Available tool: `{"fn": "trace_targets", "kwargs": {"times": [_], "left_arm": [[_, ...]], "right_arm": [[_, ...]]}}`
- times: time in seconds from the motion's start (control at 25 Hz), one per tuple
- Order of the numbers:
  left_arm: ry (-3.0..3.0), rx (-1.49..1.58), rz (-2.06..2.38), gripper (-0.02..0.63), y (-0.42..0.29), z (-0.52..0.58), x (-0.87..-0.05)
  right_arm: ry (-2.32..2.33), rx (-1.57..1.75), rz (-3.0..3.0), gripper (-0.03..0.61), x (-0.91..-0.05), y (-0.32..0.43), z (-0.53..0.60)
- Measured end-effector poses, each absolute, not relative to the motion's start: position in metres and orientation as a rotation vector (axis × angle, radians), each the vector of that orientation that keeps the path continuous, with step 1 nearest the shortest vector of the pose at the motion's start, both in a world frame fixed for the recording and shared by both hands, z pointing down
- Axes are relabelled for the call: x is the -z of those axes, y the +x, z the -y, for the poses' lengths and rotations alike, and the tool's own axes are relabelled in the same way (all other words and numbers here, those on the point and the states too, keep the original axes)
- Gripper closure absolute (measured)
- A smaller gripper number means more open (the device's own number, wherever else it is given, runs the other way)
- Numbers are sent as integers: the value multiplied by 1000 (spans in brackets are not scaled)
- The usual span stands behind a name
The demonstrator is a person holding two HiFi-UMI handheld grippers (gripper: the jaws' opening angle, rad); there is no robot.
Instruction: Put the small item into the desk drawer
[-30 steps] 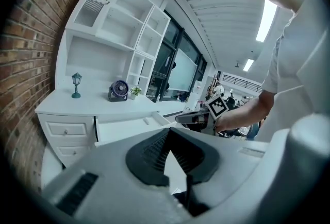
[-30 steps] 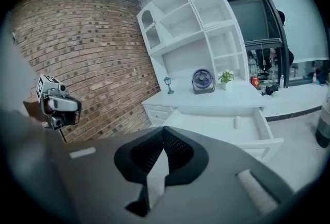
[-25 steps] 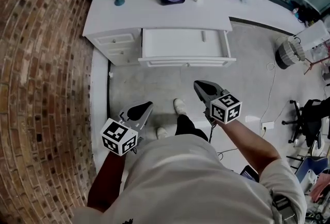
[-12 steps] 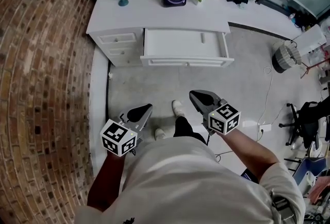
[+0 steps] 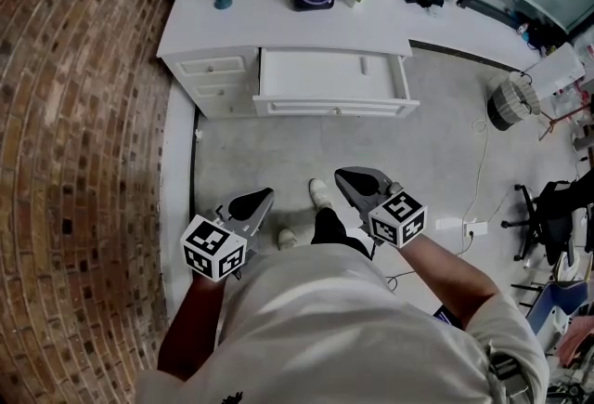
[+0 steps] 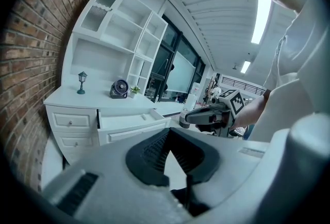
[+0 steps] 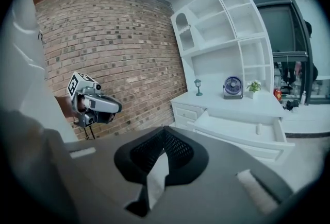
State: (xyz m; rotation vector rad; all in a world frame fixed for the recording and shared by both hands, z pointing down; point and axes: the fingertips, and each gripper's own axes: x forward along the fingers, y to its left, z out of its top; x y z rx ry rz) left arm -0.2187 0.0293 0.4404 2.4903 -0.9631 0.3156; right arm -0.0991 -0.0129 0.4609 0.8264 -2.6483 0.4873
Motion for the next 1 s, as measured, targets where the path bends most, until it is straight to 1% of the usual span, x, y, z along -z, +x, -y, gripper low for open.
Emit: {"fn": "trace_targets", "kwargs": {"times": [1.0], "left_arm": [[2482,-309,973,609,-219,-43,-444]], "right_arm": [[785,-430,2646,566,-459,-104,-1]]}}
